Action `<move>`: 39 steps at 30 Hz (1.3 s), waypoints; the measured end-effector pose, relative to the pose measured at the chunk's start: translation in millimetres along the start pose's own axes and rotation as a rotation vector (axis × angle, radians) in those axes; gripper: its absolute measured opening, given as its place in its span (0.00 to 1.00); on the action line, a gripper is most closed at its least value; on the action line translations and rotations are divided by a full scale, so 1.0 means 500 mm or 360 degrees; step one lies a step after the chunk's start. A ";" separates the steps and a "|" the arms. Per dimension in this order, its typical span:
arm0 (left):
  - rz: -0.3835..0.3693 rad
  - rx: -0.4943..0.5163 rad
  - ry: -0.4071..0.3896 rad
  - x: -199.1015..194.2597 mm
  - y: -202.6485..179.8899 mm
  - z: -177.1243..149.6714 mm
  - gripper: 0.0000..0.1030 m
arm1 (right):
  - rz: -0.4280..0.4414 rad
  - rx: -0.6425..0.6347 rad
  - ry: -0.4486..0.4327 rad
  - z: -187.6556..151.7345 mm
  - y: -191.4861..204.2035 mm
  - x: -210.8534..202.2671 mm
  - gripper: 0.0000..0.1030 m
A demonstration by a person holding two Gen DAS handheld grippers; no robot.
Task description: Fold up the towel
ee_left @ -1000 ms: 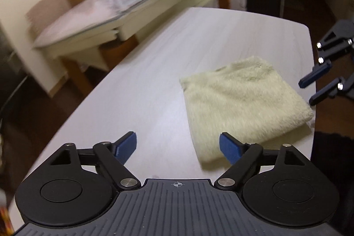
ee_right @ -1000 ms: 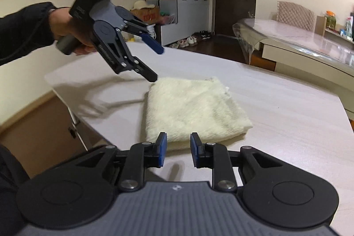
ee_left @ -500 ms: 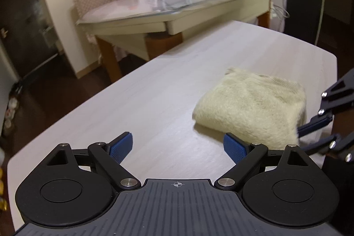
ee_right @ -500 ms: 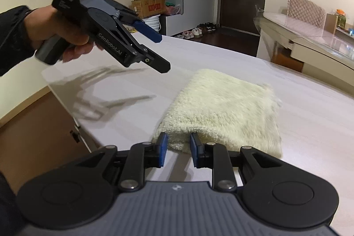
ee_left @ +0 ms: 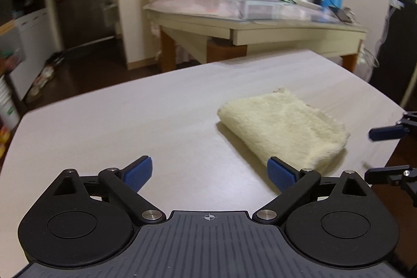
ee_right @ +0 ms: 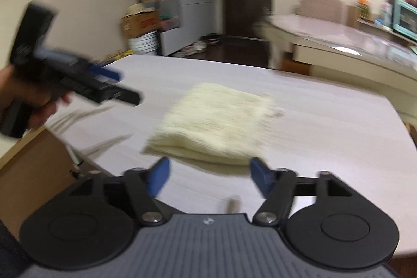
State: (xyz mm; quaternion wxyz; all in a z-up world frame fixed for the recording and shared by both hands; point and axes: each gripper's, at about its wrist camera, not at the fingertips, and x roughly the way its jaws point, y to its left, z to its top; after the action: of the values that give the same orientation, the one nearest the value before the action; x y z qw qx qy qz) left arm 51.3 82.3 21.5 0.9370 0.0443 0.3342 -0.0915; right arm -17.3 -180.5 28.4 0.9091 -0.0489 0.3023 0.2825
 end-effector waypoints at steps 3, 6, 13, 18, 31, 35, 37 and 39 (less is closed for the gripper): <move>0.0106 -0.0053 -0.0015 -0.010 -0.046 -0.021 1.00 | -0.0019 0.0046 -0.0008 0.001 -0.016 -0.014 0.87; 0.0147 -0.0159 -0.0011 -0.018 -0.057 -0.036 1.00 | -0.0045 0.0052 -0.0032 0.007 -0.019 -0.028 0.96; 0.0240 -0.0353 0.0025 -0.049 -0.070 -0.067 1.00 | -0.0050 0.0110 -0.0048 -0.011 -0.029 -0.044 1.00; 0.0270 -0.0366 0.0023 -0.069 -0.076 -0.076 1.00 | -0.0028 0.0145 -0.0061 -0.021 -0.033 -0.052 1.00; 0.0228 -0.0343 0.0023 -0.079 -0.104 -0.080 1.00 | -0.0022 0.0147 -0.0069 -0.015 -0.024 -0.053 1.00; 0.0225 -0.0340 0.0028 -0.077 -0.111 -0.079 1.00 | -0.0023 0.0142 -0.0061 -0.017 -0.020 -0.051 1.00; 0.0224 -0.0335 0.0028 -0.077 -0.114 -0.079 1.00 | -0.0030 0.0145 -0.0061 -0.016 -0.021 -0.051 1.00; 0.0227 -0.0332 0.0028 -0.077 -0.115 -0.079 1.00 | -0.0029 0.0148 -0.0060 -0.015 -0.023 -0.051 1.00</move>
State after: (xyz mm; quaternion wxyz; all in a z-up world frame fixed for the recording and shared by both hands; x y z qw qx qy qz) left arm -14.0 37.1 14.1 0.9377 -0.0289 0.3462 0.0109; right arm -31.7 -204.1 36.2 0.9184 -0.0040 0.2973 0.2609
